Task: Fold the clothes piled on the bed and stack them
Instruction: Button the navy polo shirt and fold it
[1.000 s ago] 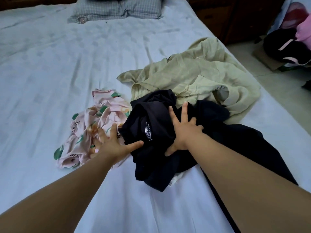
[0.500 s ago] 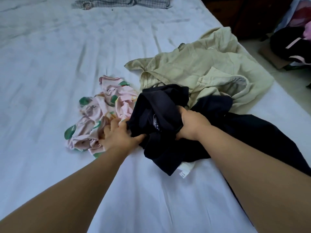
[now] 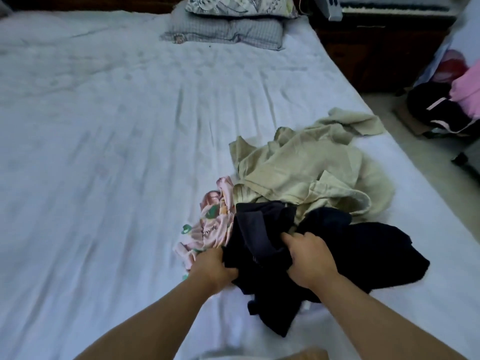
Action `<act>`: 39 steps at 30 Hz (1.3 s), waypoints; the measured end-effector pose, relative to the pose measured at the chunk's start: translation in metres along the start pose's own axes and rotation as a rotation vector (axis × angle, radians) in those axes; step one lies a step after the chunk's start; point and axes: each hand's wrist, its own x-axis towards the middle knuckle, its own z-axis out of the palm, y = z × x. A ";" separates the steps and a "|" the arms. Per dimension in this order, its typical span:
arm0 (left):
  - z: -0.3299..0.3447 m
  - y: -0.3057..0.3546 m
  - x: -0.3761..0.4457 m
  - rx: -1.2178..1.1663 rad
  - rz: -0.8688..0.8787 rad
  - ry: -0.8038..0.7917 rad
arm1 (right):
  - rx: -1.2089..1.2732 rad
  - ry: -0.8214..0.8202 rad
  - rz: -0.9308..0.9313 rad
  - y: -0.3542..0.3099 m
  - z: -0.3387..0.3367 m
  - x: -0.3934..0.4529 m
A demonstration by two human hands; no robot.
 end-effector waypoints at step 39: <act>-0.326 -0.199 -0.347 -1.209 -0.079 0.619 | 0.340 -0.064 -0.110 -0.400 -0.200 -0.117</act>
